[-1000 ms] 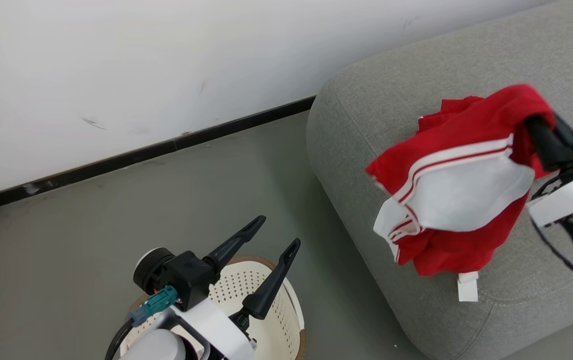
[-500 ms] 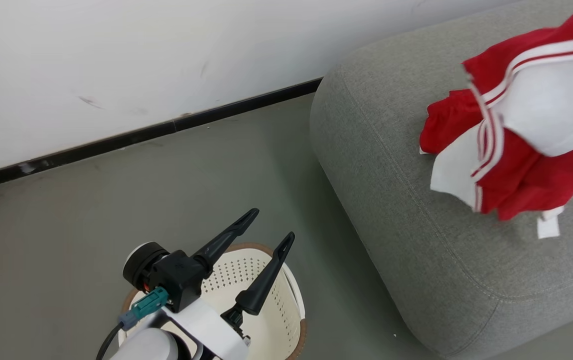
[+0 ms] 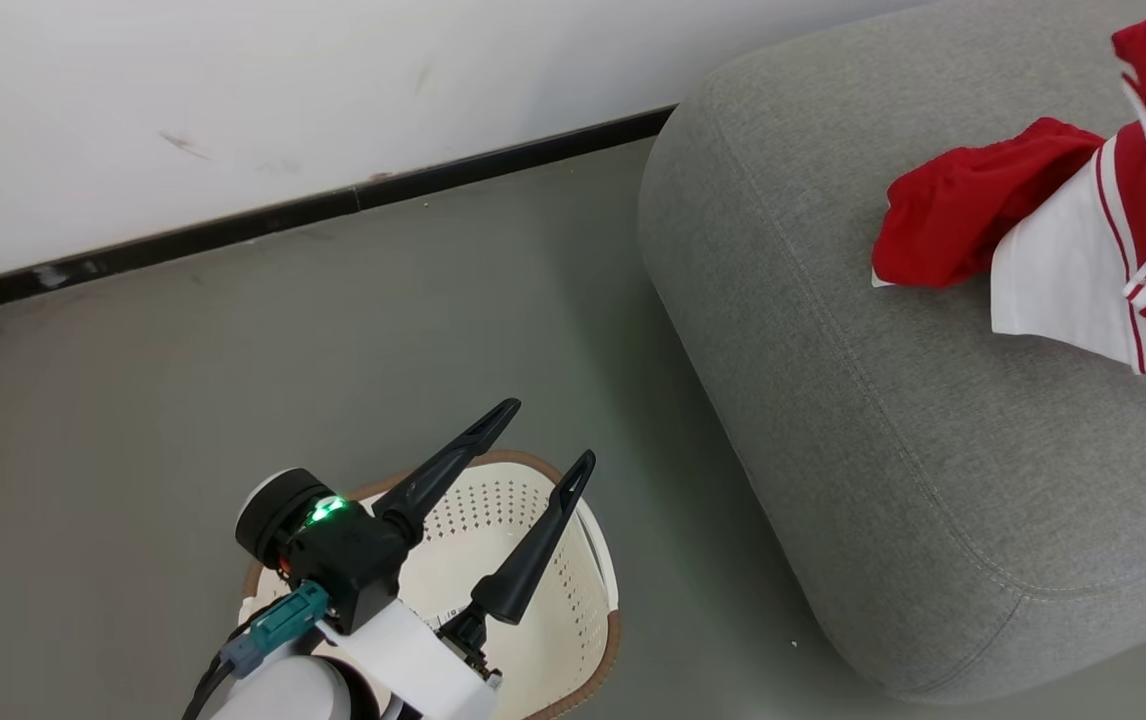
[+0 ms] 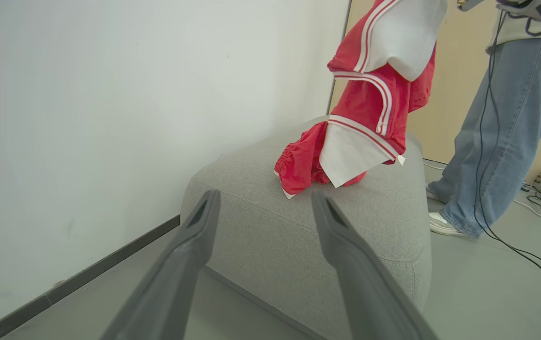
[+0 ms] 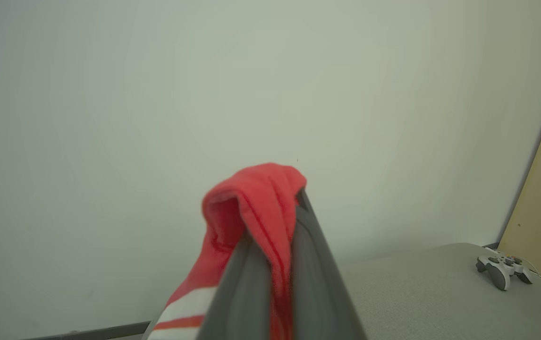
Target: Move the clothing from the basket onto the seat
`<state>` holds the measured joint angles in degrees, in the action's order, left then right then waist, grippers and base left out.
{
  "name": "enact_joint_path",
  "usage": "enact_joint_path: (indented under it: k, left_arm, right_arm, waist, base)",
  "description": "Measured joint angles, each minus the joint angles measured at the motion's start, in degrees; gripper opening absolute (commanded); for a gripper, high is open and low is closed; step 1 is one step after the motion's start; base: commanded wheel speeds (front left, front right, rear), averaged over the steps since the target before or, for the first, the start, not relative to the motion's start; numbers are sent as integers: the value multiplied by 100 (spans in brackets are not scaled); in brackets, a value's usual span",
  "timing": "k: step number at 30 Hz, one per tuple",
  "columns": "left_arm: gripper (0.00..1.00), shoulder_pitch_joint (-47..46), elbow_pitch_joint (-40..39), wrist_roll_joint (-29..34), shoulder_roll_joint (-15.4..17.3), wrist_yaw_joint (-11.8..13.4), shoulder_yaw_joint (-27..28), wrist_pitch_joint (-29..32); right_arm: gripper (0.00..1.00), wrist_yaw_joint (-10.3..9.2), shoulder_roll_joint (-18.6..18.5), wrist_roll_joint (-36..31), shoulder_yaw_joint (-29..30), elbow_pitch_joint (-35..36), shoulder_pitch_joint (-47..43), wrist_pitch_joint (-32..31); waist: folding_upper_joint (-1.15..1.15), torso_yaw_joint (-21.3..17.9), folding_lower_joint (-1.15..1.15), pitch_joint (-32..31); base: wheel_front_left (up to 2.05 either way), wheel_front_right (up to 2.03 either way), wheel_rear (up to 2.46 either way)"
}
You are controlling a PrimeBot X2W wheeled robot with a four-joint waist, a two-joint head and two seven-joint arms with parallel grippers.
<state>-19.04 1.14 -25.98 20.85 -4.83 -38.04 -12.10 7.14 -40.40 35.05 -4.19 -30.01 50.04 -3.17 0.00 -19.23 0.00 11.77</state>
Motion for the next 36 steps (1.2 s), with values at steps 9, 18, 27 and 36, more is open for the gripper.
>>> enact_joint_path:
  k: [9,18,27,36]
  left_arm:
    - [100,-73,-320,101,80,37,2,159]
    - [100,-152,-520,155,126,79,2,303]
    - [100,-371,-687,250,182,78,-4,361]
    - [100,-498,-745,312,187,70,-59,411]
  right_arm:
    - [0,0,149,-320,22,-716,46,15]
    - [0,0,526,-471,4,-1305,-197,137]
    - [0,0,1131,-515,-135,-1701,-391,337]
    - [0,0,1163,-687,-67,-2241,-535,526]
  waist:
    - [0,117,0,331]
    - [0,216,0,612]
    - [0,300,0,905]
    - [0,309,0,1131]
  base:
    - [0,0,0]
    - [0,0,0]
    - [0,0,0]
    - [0,0,0]
